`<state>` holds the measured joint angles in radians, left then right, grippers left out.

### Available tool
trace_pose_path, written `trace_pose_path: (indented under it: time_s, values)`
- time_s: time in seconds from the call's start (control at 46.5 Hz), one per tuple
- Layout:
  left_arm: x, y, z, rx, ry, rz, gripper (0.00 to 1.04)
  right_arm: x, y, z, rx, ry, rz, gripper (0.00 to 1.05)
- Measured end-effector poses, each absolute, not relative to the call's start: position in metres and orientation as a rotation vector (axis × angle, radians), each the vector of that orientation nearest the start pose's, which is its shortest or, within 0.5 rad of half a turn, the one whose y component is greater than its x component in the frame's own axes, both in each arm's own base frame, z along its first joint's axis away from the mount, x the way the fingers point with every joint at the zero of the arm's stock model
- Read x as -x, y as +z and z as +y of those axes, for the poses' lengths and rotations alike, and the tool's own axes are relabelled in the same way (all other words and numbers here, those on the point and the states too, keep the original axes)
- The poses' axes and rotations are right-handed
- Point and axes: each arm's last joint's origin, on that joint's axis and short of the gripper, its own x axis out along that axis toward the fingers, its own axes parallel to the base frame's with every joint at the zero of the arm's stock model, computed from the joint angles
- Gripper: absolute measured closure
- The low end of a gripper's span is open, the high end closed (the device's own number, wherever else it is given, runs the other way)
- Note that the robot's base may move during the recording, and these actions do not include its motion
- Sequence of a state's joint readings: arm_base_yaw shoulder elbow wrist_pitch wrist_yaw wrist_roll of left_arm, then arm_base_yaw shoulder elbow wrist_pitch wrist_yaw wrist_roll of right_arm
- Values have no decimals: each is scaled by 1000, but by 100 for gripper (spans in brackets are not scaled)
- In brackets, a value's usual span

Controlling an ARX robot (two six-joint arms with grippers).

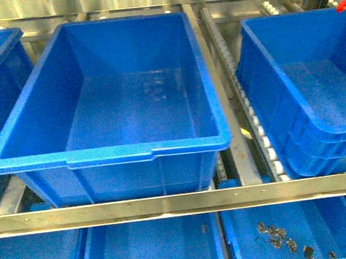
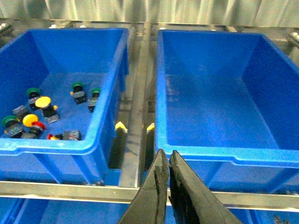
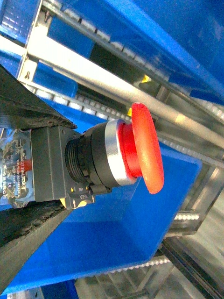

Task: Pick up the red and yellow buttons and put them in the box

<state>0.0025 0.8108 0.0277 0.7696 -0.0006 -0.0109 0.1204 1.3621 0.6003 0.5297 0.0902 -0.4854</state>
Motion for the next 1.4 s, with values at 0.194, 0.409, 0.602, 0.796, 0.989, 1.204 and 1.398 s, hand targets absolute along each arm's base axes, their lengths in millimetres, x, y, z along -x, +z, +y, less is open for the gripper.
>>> trace_pose_path:
  time_s: [0.194,0.409,0.602,0.796,0.989,1.204,1.398]
  values:
    - [-138,168,0,11,3,-3,103,-279,208,38,512,111,227,70]
    - [-128,172,0,10,-2,-20,103,-282,206,48,506,156,201,70]
    - [-122,173,0,10,-2,-17,103,-286,204,52,503,162,201,70]
    - [-115,173,0,10,1,-21,103,-306,200,64,503,204,204,70]
    - [-111,173,0,10,1,-22,103,-353,201,82,499,212,198,70]
    - [-101,168,0,9,1,14,103,-438,187,121,476,223,230,70]
    - [-97,169,0,8,1,-5,103,-518,156,142,484,230,323,70]
